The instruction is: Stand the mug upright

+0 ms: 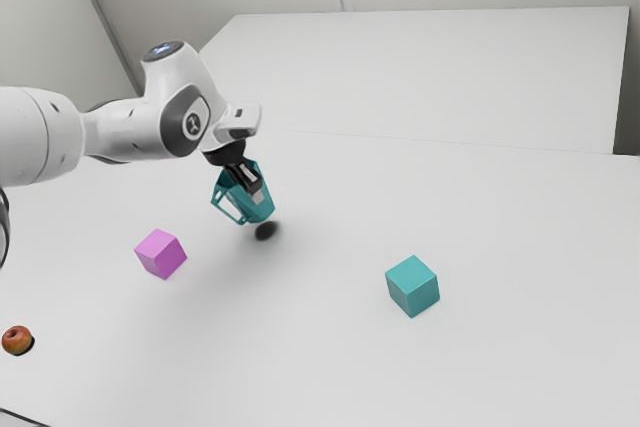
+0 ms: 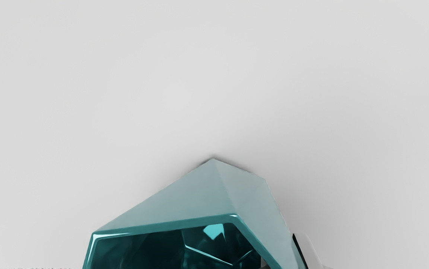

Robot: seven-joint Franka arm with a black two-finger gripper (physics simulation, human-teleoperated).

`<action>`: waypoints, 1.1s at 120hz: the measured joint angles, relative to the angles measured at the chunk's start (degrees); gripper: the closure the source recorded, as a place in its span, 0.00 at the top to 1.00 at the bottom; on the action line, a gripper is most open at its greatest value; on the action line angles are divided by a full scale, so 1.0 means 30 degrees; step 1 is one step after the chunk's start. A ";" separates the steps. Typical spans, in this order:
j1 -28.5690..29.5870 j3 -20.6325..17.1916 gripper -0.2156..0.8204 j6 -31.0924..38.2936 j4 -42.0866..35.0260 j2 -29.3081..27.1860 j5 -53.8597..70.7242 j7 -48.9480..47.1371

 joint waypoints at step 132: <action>-0.0764 -0.0230 0.03 0.2820 -0.3363 -0.1128 0.3386 -0.3711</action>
